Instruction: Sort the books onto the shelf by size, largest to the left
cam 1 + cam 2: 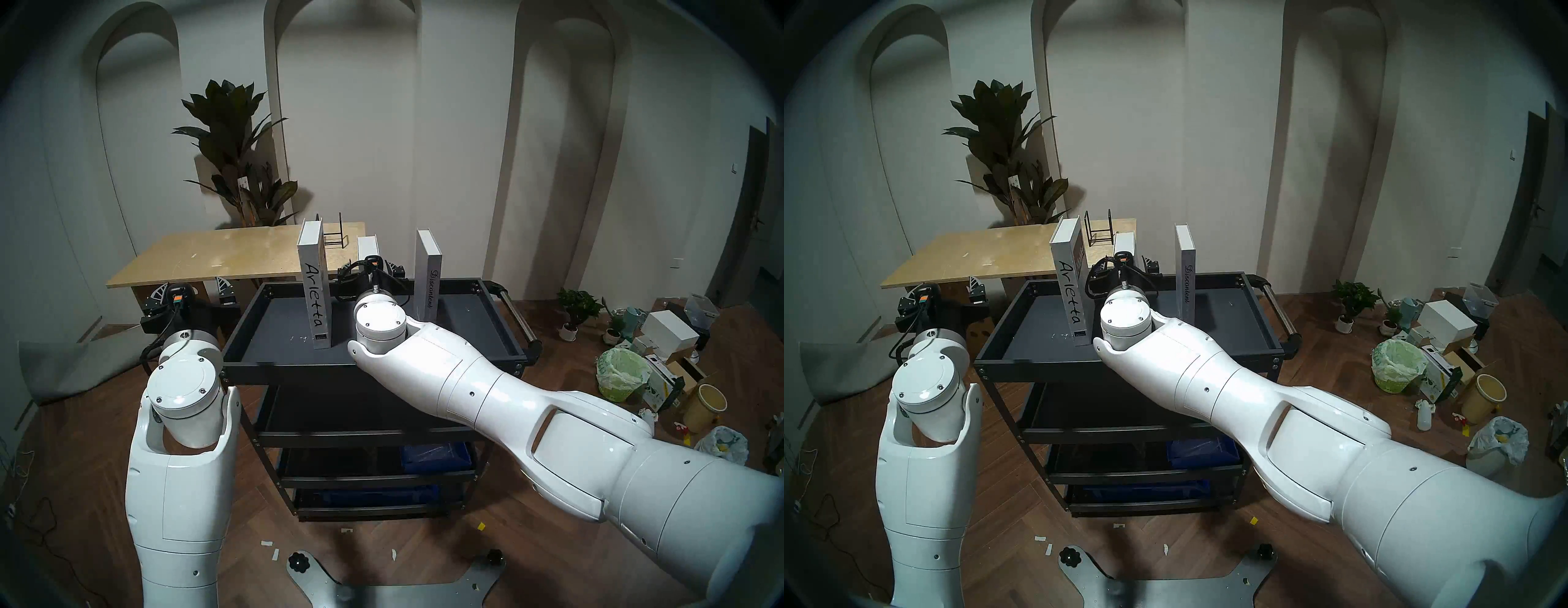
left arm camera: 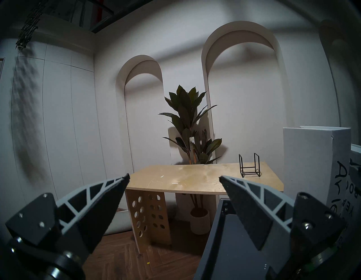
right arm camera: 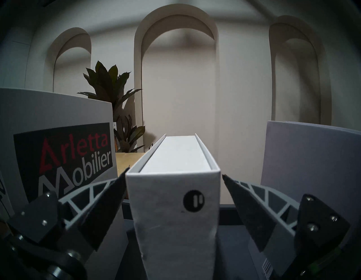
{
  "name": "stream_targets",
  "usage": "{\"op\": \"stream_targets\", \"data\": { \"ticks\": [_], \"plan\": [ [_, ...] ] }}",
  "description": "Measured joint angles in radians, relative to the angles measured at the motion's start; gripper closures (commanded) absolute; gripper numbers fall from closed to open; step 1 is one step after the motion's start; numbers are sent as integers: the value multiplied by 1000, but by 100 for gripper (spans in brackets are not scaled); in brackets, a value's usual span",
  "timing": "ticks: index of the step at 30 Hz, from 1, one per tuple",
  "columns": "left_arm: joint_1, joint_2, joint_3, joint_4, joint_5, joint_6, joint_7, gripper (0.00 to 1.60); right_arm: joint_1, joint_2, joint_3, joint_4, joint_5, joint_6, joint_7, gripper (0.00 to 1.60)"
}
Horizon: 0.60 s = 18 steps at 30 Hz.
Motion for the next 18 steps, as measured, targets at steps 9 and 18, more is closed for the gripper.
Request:
{"op": "stream_targets", "data": {
  "ticks": [9, 18],
  "plan": [
    [-7, 2, -12, 10, -5, -1, -6, 0, 11, -28, 5, 43, 7, -11, 15, 160],
    [-11, 3, -17, 14, -9, -1, -16, 0, 29, -25, 40, -45, 10, -30, -5, 160]
  ]
}}
